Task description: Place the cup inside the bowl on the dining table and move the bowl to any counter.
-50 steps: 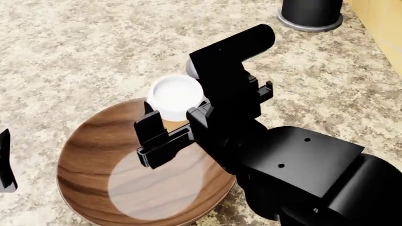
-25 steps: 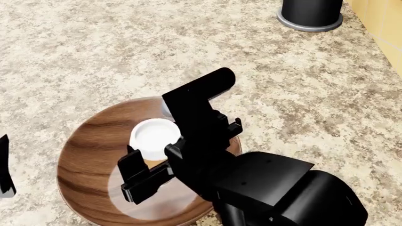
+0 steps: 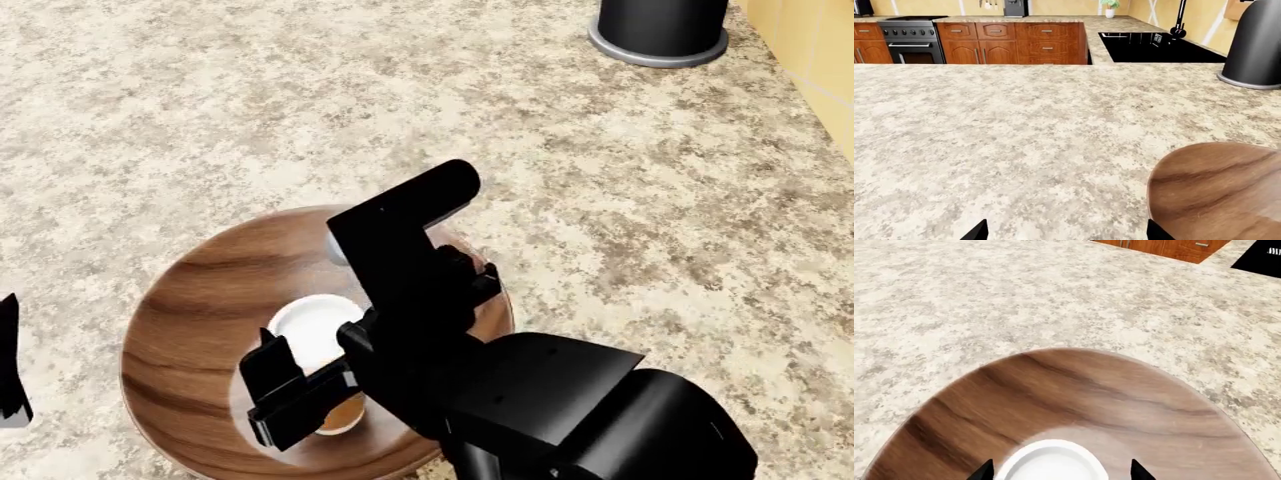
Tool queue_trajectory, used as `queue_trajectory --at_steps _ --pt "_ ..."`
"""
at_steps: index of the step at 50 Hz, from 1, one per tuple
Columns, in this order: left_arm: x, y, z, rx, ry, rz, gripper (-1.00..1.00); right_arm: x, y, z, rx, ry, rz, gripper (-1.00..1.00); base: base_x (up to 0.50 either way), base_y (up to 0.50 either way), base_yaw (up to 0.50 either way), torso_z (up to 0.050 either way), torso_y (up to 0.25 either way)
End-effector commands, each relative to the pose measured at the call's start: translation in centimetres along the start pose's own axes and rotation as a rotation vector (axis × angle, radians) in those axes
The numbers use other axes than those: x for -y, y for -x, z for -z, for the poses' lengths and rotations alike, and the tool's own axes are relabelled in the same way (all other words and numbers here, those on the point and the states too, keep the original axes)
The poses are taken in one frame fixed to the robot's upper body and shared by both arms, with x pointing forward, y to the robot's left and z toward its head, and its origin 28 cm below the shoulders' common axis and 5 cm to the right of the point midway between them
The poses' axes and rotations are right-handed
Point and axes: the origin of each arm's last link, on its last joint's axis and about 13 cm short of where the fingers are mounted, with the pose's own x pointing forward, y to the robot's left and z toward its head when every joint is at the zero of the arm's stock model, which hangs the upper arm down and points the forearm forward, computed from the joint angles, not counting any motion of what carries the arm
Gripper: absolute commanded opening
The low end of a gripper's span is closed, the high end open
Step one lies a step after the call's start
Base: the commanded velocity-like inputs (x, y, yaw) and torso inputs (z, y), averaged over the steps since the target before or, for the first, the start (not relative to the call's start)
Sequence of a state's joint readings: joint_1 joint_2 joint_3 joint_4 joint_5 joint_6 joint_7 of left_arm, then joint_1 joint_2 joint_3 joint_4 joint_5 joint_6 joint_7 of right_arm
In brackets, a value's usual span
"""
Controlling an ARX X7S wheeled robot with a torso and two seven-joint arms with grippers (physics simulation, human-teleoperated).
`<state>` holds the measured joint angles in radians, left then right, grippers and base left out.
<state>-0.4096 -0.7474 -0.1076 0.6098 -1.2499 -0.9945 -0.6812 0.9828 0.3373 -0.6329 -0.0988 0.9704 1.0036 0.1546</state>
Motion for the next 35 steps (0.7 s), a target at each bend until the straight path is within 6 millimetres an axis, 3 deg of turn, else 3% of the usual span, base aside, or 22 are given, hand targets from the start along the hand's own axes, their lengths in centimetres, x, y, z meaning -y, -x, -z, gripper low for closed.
queue_trajectory --at_steps 1,20,35 --pt "0.0 0.0 0.1 -0.004 -0.001 0.006 1.0 0.1 0.0 -0.1 0.009 0.008 0.007 1.0 0.0 0.0 0.0 0.0 0.0" --pt "0.3 -0.3 0.0 -0.003 0.001 0.006 1.0 0.5 0.7 -1.3 0.093 0.015 0.045 1.0 0.0 0.0 0.0 0.0 0.0" --pt "0.5 -0.5 0.1 -0.003 0.006 0.008 1.0 2.5 2.1 -1.6 0.128 -0.02 0.166 1.0 0.0 0.0 0.0 0.0 0.0"
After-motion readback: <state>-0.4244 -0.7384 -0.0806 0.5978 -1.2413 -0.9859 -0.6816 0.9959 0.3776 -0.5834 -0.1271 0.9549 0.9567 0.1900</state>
